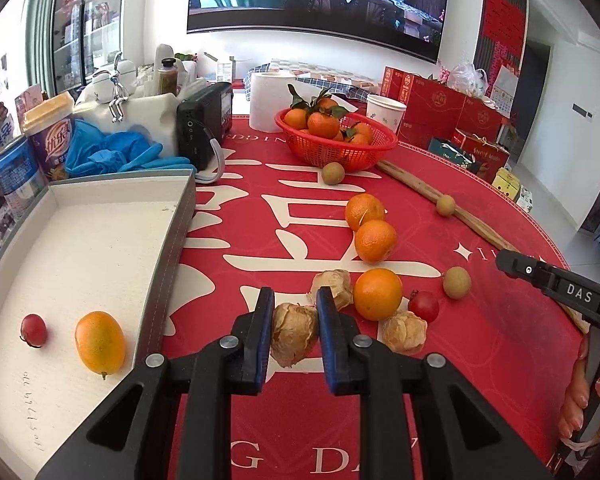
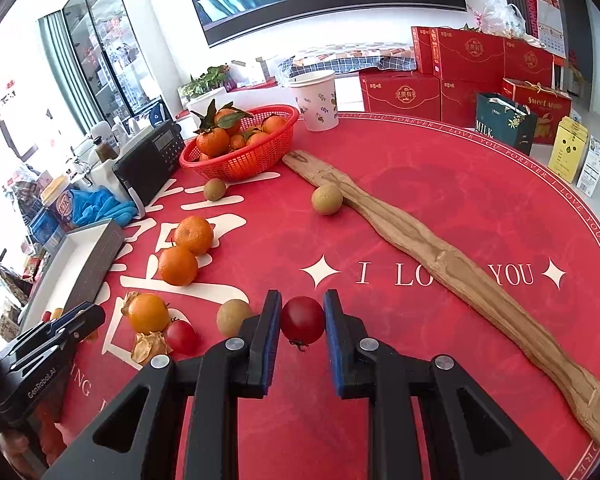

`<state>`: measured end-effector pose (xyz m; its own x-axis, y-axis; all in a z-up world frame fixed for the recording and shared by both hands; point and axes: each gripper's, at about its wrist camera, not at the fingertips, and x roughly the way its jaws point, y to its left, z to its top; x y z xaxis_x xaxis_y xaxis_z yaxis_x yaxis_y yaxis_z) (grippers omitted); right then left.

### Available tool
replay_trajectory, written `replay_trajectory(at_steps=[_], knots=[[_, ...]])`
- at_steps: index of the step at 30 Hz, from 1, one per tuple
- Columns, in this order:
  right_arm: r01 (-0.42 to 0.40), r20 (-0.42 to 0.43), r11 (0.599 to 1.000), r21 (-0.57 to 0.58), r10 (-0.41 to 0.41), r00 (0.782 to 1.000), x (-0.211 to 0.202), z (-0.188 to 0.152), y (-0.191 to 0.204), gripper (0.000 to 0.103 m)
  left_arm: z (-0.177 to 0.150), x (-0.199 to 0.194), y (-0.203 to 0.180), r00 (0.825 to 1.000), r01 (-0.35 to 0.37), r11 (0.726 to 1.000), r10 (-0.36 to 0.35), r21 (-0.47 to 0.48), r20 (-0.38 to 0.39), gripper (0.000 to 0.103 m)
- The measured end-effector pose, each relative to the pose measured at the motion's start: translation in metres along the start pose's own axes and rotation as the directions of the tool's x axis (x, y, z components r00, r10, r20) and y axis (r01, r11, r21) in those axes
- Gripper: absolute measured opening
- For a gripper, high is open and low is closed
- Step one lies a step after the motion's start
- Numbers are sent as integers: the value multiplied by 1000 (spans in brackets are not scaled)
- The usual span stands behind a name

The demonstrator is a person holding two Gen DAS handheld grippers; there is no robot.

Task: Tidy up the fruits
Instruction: 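Carry the physalis in the left tool and tomato in the right tool toward the tray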

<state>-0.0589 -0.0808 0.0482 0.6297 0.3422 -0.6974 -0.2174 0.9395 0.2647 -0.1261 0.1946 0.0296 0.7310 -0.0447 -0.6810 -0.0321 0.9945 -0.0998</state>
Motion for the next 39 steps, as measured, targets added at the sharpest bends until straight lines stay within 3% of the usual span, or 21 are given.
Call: replay_trajectory(at_steps=[9,15,20,39], knots=[[-21,77,1000,4,21,997,-15,1,0,23,-1,-1,-2,1000,-16,1000,16,6,15,24],[19,185,995,-96,-1,983,-32,-1,22,23,-2,-3,-1,999,-36,999,35,8,32,24],[22,172,991,-134,2,985,-27,-3,32,23,-2,-3,-2,998,-44,999,43,10,35,24],[-11,109,995,-102,22,994,-13,-4,32,23,-2,-12,1,995,-77,997,75,21,72,24]])
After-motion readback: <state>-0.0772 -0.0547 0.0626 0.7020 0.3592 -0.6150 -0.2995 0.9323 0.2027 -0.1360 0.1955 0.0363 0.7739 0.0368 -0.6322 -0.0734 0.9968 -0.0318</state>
